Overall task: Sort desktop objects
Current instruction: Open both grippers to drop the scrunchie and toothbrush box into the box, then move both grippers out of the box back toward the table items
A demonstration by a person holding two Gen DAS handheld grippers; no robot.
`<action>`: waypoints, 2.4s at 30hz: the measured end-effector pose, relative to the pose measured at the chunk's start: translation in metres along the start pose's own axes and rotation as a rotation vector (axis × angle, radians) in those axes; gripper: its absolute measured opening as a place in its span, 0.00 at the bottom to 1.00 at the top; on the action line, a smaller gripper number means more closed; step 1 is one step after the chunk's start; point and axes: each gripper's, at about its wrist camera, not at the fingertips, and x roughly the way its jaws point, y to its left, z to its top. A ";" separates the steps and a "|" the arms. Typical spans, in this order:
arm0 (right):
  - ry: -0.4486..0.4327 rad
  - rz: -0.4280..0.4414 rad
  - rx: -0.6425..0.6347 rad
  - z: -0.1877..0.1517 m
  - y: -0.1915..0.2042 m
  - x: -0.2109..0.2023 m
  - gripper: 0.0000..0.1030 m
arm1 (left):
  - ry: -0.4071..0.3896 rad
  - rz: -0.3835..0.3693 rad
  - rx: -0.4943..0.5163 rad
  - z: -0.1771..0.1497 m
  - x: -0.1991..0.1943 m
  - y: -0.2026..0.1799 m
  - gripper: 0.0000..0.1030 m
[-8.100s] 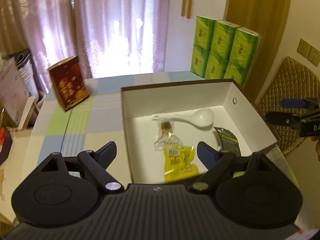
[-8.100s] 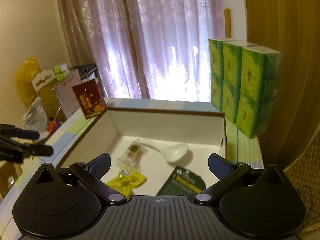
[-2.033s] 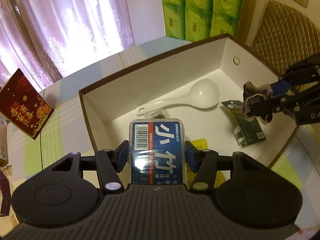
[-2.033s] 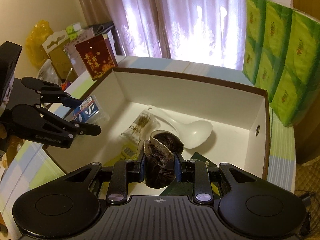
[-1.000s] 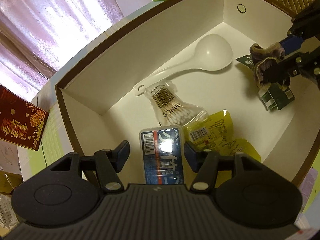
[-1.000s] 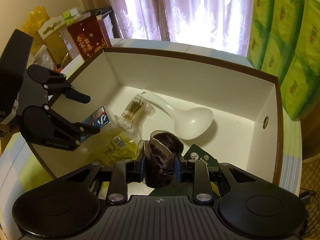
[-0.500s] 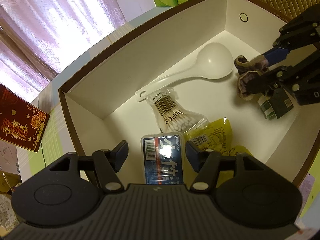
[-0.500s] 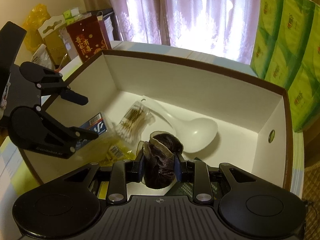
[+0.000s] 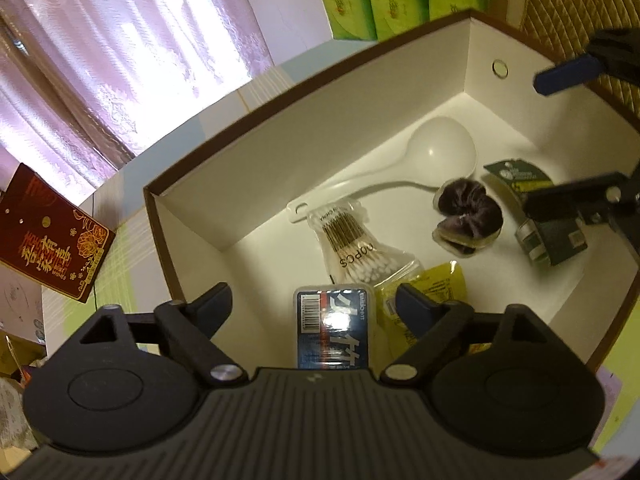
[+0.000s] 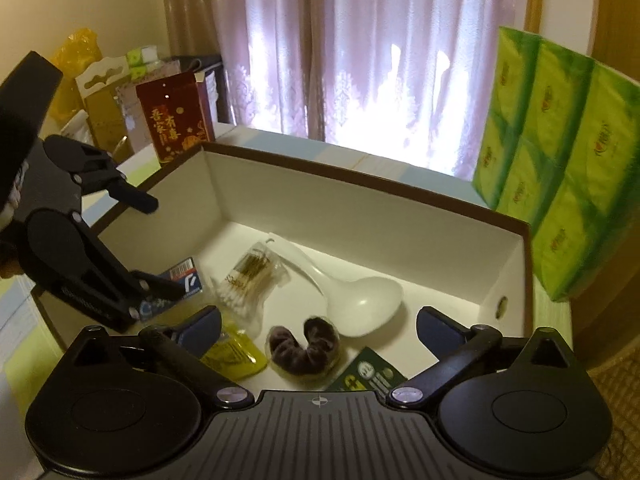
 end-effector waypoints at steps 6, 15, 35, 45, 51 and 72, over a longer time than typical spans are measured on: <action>0.009 -0.062 0.020 -0.011 0.004 -0.016 0.98 | -0.037 0.019 -0.097 -0.003 -0.022 0.003 0.99; 0.010 -0.138 0.079 -0.023 0.014 -0.044 0.98 | -0.088 0.020 -0.193 -0.013 -0.064 -0.003 0.99; -0.069 -0.164 0.188 -0.033 0.040 -0.106 0.98 | -0.169 0.023 -0.369 -0.059 -0.144 -0.024 0.99; -0.079 -0.139 0.213 -0.042 0.060 -0.129 0.98 | -0.160 0.021 -0.417 -0.086 -0.160 -0.038 0.99; -0.091 -0.125 0.213 -0.048 0.070 -0.141 0.98 | -0.157 0.018 -0.418 -0.101 -0.169 -0.048 0.99; 0.025 -0.031 0.260 -0.110 0.097 -0.146 0.98 | -0.069 0.007 -0.440 -0.164 -0.164 -0.069 0.99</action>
